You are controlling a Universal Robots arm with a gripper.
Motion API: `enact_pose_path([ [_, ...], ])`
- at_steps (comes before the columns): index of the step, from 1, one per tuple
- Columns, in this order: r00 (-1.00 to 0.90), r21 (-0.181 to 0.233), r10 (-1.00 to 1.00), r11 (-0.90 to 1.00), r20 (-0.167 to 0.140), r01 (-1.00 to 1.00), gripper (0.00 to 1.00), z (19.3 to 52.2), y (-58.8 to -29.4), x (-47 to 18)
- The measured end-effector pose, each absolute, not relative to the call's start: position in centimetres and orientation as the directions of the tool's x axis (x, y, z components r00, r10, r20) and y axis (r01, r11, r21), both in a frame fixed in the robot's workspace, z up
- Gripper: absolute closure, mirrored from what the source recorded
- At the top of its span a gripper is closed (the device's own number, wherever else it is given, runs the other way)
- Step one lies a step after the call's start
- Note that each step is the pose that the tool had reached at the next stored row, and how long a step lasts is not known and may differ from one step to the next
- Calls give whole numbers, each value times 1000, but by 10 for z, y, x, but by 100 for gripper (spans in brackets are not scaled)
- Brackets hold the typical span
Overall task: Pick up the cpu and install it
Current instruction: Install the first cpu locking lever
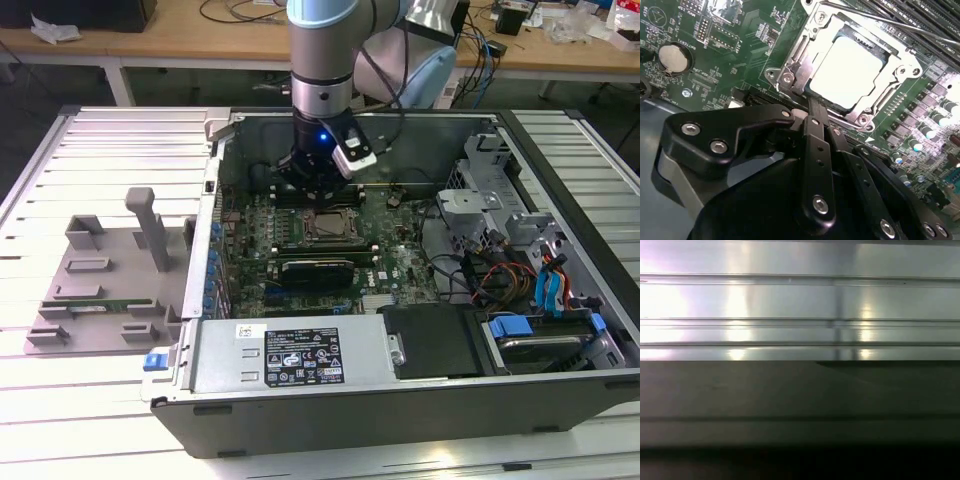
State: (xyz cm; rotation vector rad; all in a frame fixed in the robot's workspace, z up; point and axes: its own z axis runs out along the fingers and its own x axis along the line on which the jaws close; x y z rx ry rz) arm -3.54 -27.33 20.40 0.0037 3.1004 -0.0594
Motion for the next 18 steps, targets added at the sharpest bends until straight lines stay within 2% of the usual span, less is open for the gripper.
enact_pose_path([
  [10, -999, -31, -10, 999, -41, -8, 89, 209, -270, -22],
  [18, -999, -42, -10, 999, -43, -8, 89, 210, -290, -24],
])
